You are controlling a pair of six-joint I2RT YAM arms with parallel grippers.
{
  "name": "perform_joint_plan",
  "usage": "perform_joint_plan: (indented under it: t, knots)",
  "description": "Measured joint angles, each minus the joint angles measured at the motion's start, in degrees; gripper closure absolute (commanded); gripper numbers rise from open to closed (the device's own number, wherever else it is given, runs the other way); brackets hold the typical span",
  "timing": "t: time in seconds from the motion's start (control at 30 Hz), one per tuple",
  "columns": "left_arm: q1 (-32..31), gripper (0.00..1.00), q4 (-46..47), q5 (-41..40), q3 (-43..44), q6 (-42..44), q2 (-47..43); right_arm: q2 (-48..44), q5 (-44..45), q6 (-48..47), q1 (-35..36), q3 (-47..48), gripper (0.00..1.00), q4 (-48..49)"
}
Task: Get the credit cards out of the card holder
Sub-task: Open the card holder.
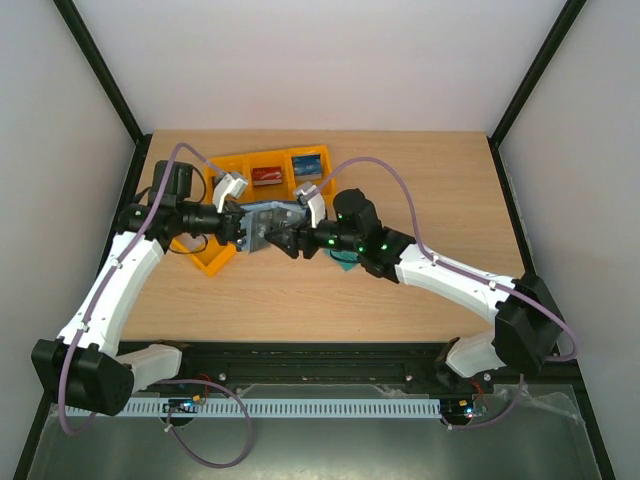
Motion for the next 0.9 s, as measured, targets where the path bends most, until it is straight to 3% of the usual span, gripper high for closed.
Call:
perform_joint_plan:
  t: [0.2, 0.3, 0.47, 0.63, 0.77, 0.9]
  knots:
    - [0.0, 0.98, 0.09, 0.83, 0.0, 0.24, 0.0, 0.02, -0.37, 1.09, 0.39, 0.09, 0.79, 1.03]
    - [0.0, 0.91, 0.11, 1.18, 0.0, 0.26, -0.02, -0.24, -0.28, 1.46, 0.37, 0.09, 0.96, 0.55]
    - [0.46, 0.46, 0.37, 1.05, 0.0, 0.83, -0.02, -2.47, 0.28, 1.25, 0.2, 0.09, 0.98, -2.19]
    - [2.05, 0.2, 0.04, 0.7, 0.11, 2.01, -0.02, -6.71, 5.16, 1.33, -0.98, 0.42, 0.98, -8.76]
    - [2.08, 0.1, -1.81, 2.32, 0.13, 5.03, -0.02, -6.91, 10.23, 1.33, -1.36, 3.32, 0.98, -15.85]
    - [0.44, 0.07, -4.02, 3.48, 0.13, 8.02, 0.0, -4.55, 11.96, 1.31, -1.29, 6.84, 0.98, -20.98]
